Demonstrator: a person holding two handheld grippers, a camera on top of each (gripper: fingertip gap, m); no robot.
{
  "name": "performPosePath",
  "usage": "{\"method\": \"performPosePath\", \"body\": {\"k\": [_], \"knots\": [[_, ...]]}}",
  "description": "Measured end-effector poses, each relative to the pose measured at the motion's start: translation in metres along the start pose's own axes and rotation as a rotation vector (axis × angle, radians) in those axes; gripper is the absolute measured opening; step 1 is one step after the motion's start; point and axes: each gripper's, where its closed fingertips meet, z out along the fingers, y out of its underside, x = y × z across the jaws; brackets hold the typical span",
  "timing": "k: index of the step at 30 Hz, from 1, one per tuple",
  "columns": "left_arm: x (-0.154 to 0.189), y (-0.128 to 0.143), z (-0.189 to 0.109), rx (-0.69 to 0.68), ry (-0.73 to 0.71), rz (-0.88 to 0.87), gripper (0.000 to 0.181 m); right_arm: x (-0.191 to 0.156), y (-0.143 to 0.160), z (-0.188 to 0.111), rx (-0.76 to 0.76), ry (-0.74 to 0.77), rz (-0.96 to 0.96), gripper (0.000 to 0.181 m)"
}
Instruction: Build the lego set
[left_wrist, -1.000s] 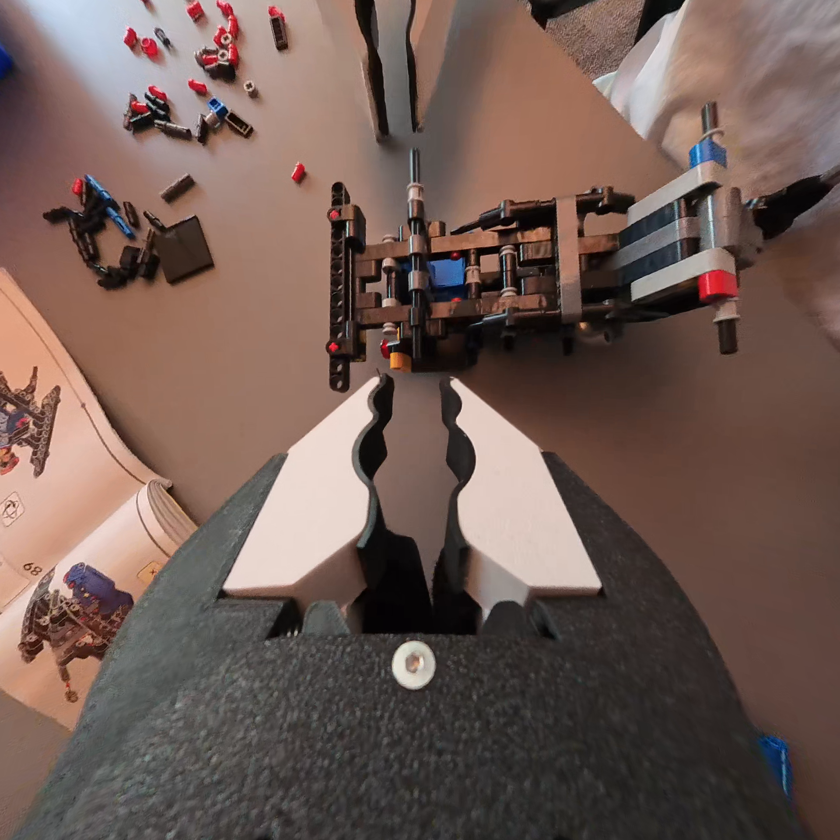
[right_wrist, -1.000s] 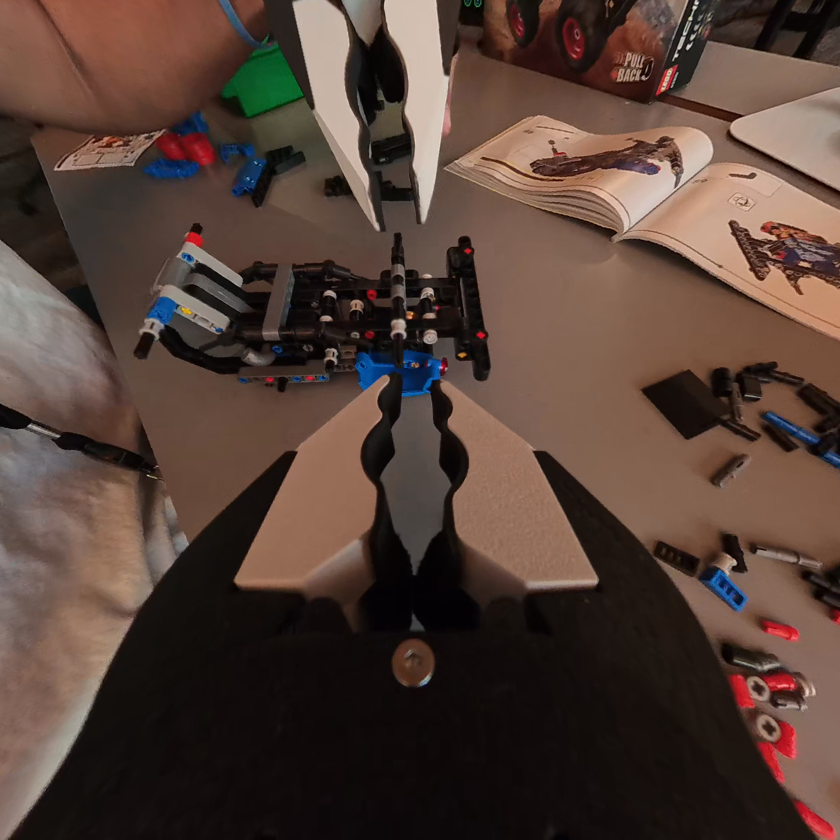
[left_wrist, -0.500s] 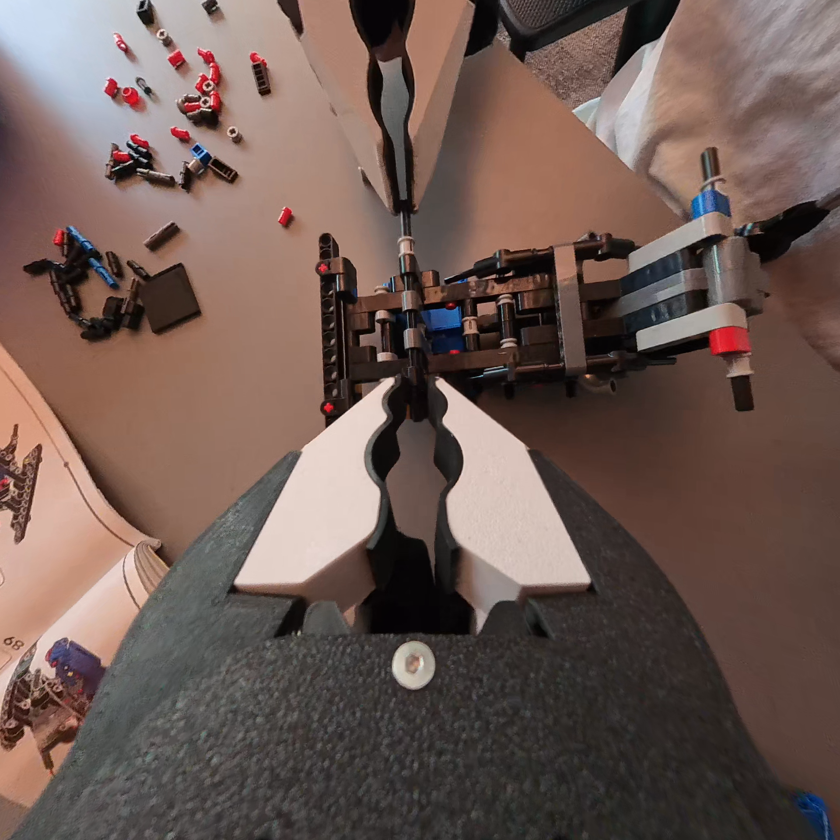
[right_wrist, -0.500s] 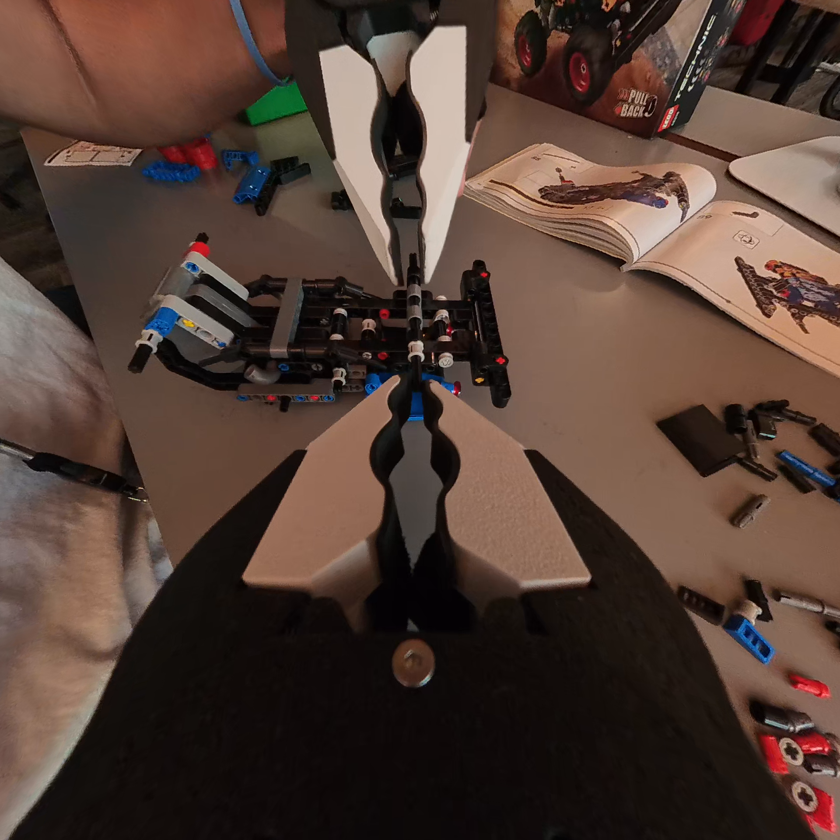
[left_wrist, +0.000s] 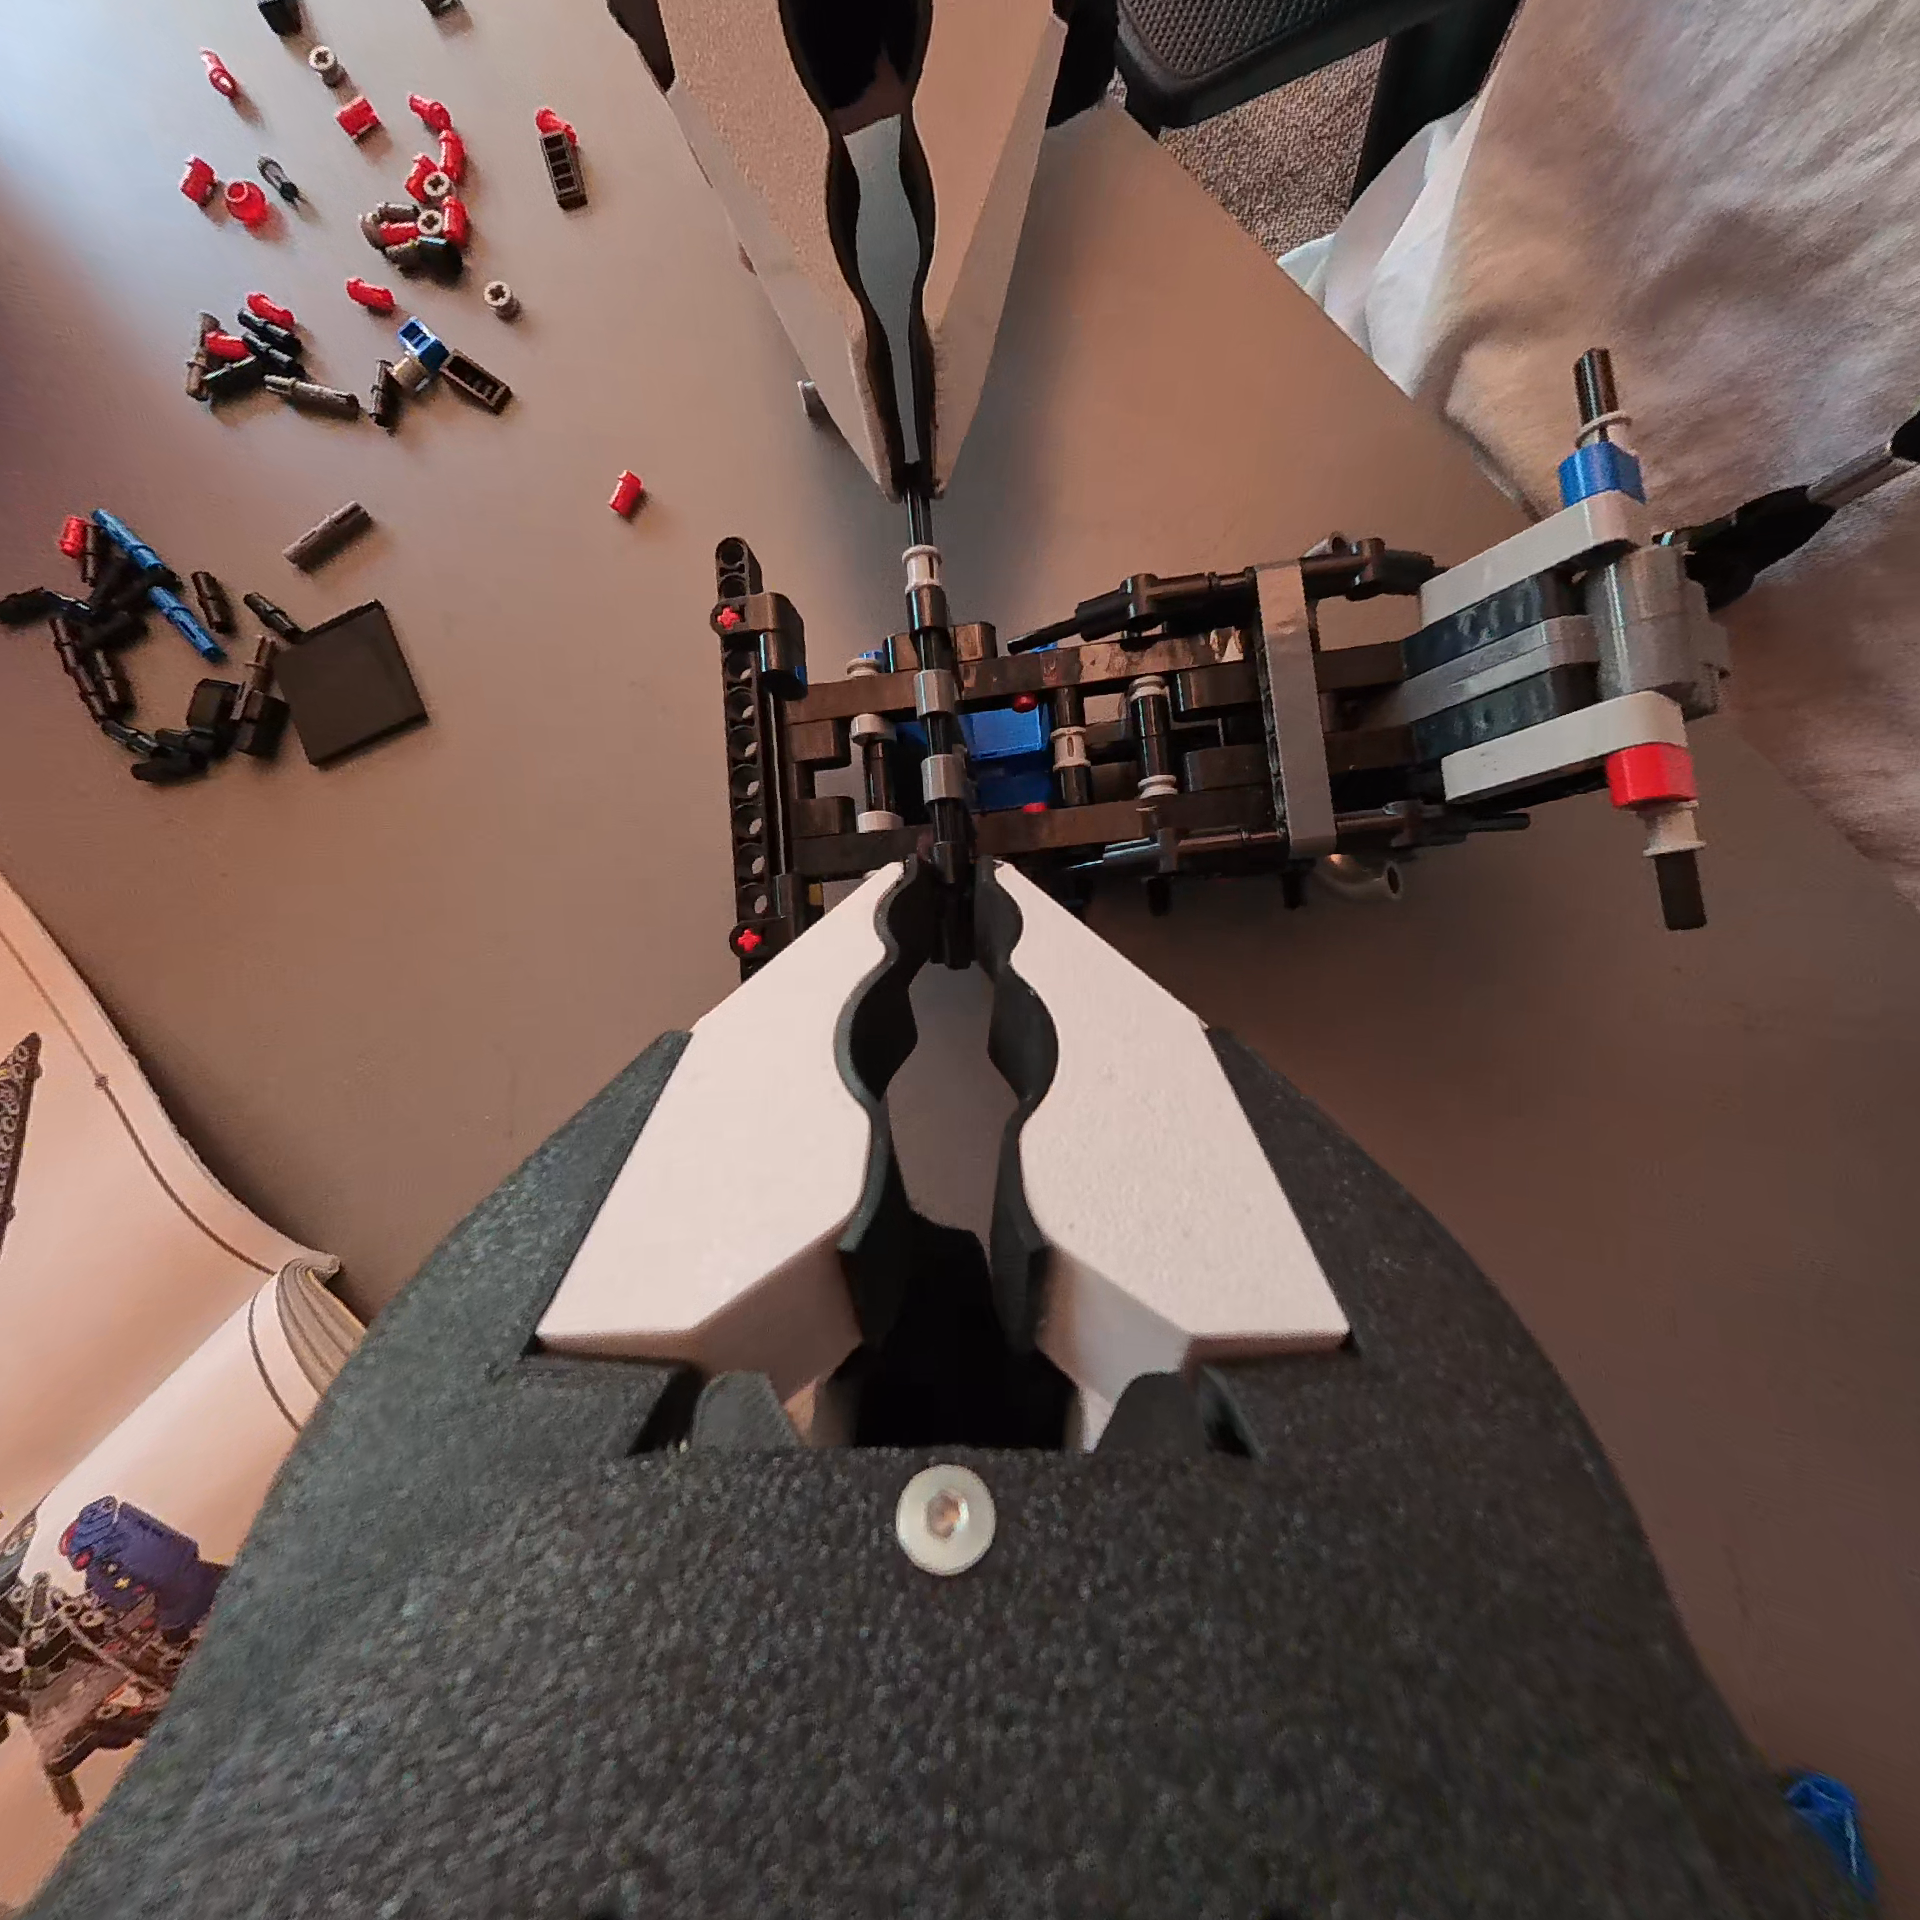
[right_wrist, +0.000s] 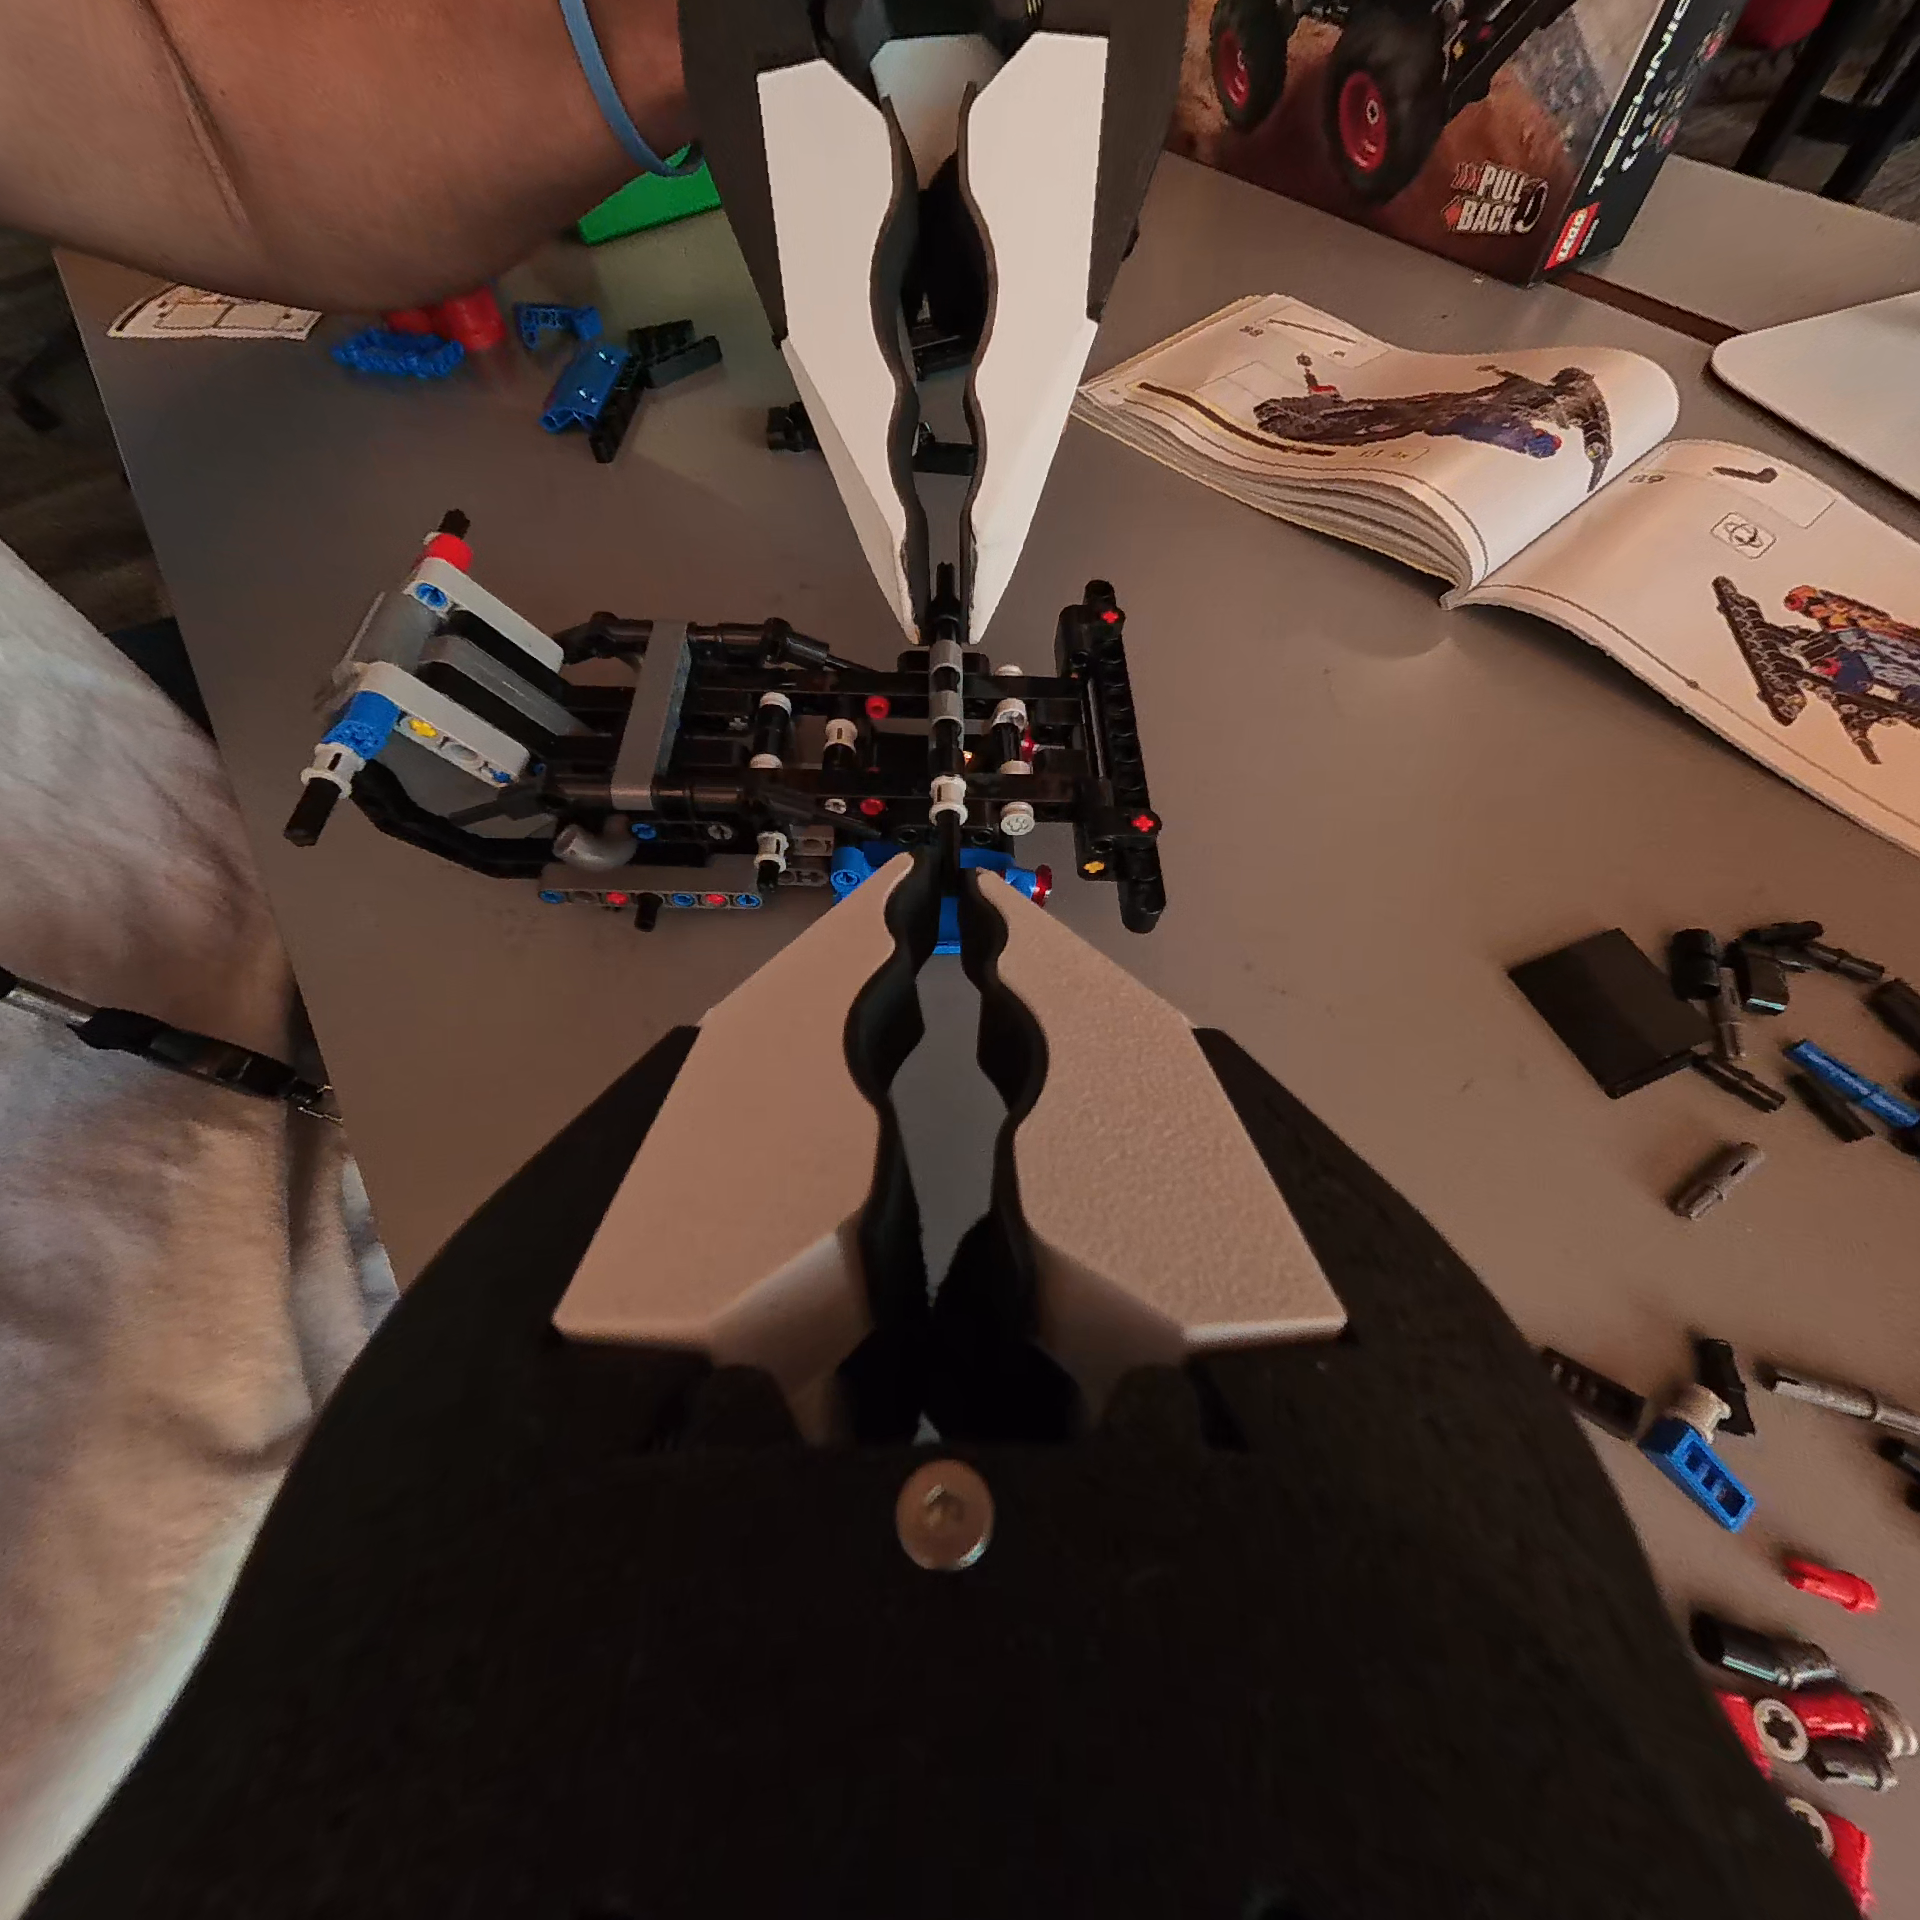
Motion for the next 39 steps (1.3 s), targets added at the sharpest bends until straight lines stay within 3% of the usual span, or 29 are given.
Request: {"method": "performPosePath", "body": {"k": [39], "knots": [[-0.0003, -0.0007, 0.0018, 0.007, 0.017, 0.000, 0.006, -0.0006, -0.0007, 0.0043, 0.001, -0.008, -0.001, 0.002]]}}
